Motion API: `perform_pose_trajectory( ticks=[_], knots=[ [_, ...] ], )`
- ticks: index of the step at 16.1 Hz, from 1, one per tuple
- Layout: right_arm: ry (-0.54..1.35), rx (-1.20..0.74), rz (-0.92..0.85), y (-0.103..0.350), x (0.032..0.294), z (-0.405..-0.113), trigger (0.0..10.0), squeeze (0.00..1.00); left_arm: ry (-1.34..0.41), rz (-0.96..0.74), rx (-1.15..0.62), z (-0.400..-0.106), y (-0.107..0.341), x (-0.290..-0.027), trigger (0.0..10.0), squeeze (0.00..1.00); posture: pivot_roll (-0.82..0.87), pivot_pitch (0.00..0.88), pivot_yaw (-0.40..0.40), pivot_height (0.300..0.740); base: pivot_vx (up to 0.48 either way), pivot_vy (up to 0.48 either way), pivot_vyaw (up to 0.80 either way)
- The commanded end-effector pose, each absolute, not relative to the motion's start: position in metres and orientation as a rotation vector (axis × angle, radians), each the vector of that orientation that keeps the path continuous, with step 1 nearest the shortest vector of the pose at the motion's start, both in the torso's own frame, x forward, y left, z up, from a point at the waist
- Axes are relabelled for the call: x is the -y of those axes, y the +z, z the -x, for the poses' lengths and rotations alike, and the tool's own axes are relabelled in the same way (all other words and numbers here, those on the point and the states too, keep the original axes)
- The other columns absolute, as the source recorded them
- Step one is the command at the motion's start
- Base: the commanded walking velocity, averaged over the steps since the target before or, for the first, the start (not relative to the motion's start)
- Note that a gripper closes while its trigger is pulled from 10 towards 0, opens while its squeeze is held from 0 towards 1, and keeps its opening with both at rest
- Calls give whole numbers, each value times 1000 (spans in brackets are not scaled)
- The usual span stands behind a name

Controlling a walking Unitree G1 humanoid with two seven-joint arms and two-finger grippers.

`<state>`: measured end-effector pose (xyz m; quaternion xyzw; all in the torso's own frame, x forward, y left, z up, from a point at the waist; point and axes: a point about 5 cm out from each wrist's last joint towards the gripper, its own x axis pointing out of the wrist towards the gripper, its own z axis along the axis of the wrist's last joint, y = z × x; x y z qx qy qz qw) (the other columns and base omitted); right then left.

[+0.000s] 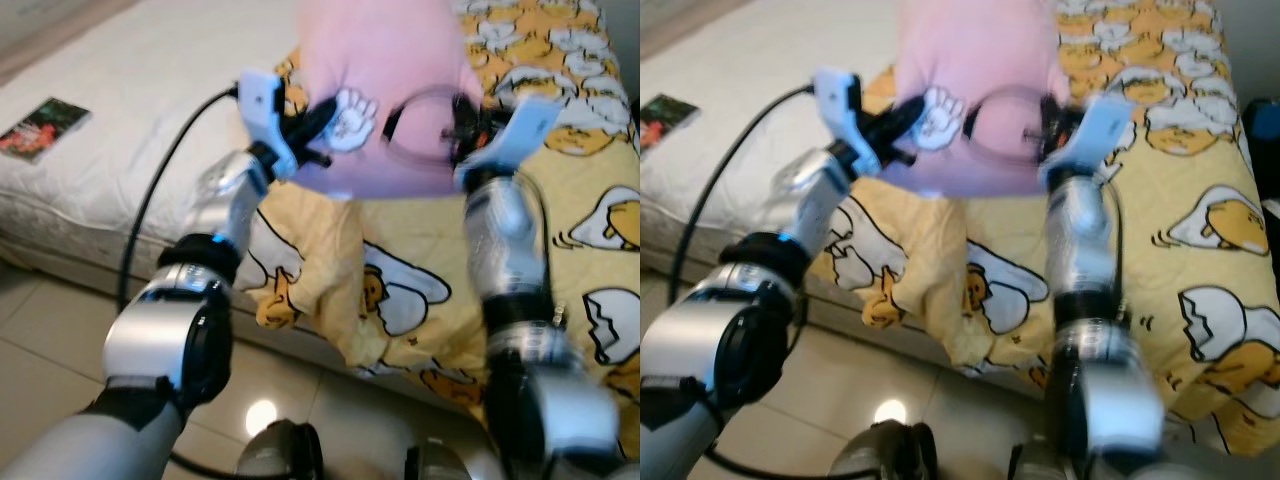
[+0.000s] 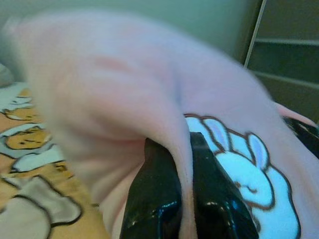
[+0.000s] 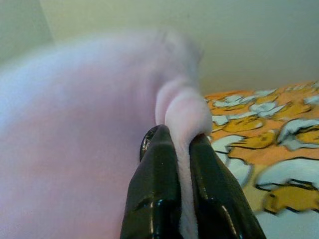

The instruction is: Clean up the room

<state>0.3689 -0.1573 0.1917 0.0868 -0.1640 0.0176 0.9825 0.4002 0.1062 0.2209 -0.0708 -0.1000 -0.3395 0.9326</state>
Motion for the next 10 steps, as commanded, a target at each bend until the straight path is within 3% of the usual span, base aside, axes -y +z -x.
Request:
perform_pose_trajectory(
  ticks=[1, 5, 10],
  knots=[
    [-1, 342, -141, 185, 155, -359, 10000, 0, -684, 103, 201, -399, 217, -114, 10000, 0, -240, 0, 132, 719, 0, 480, 0],
    [-17, 275, -119, 161, 140, -347, 10000, 0, -669, 46, 178, -394, 202, -107, 10000, 0, -248, 0, 144, 719, 0, 477, 0],
    [-42, 269, -81, 161, 145, -345, 10000, 0, -631, 52, 165, -393, 196, -109, 10000, 0, -246, 0, 154, 719, 0, 476, 0]
  ],
)
